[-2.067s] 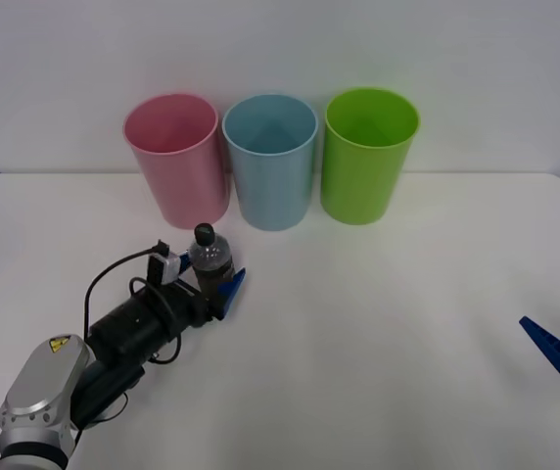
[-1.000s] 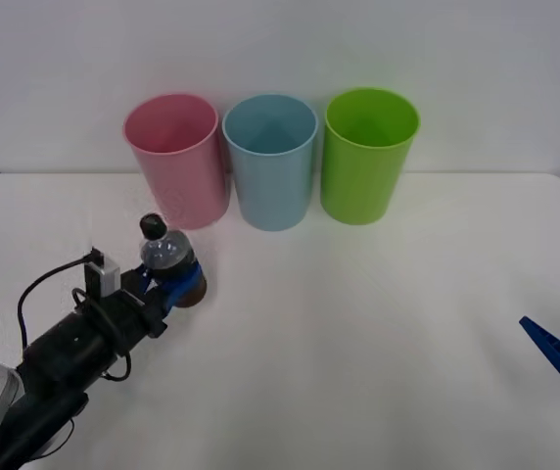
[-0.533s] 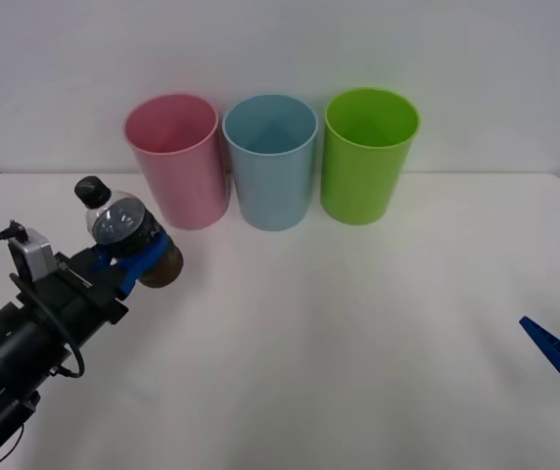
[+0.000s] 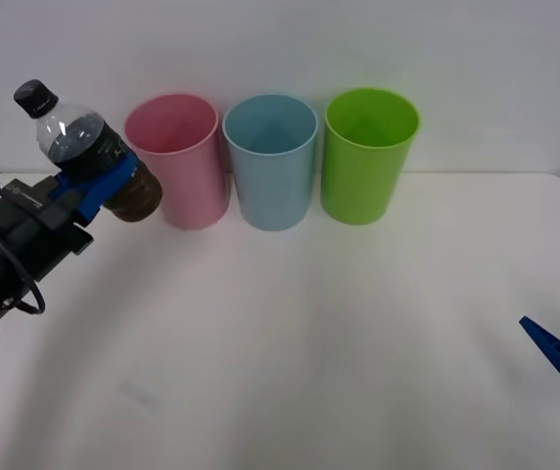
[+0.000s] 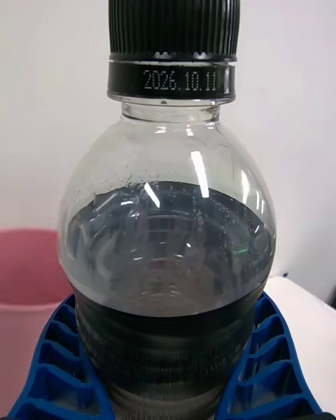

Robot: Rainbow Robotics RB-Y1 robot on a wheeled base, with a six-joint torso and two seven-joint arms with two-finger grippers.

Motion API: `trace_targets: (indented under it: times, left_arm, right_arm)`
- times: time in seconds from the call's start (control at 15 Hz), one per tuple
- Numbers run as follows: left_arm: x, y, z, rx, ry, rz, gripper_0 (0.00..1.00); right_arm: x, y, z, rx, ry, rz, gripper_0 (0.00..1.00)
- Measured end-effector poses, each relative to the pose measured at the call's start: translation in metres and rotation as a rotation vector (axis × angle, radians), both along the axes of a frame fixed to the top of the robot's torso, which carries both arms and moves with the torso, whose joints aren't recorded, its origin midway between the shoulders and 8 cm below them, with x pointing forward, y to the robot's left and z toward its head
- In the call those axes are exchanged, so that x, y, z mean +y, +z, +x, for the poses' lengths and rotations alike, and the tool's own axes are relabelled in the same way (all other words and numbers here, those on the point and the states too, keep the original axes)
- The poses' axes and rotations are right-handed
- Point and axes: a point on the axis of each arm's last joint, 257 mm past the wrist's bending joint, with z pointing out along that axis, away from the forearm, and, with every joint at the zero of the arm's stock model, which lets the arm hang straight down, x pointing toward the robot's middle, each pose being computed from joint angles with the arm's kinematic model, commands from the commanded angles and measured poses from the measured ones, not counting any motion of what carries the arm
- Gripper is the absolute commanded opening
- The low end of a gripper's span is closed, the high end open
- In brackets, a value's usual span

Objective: Grasp the object on the table and drop it into the matching bin: aluminum can to the light blue bin, PET bottle to the pink bin.

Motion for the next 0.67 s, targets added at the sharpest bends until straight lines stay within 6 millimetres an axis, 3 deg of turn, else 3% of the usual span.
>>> trace_targets:
  times: [0.2,0.67]
  left_arm:
    - [0.007,0.025,0.025,-0.02,0.025,-0.012,0.0]
    - [0.027,0.039,0.103,-0.043,0.129,0.059,0.0]
  right_arm:
    - [0.0,0.0,0.0,0.0,0.0,0.0,1.0]
    - [0.0,0.0,0.0,0.0,0.0,0.0,1.0]
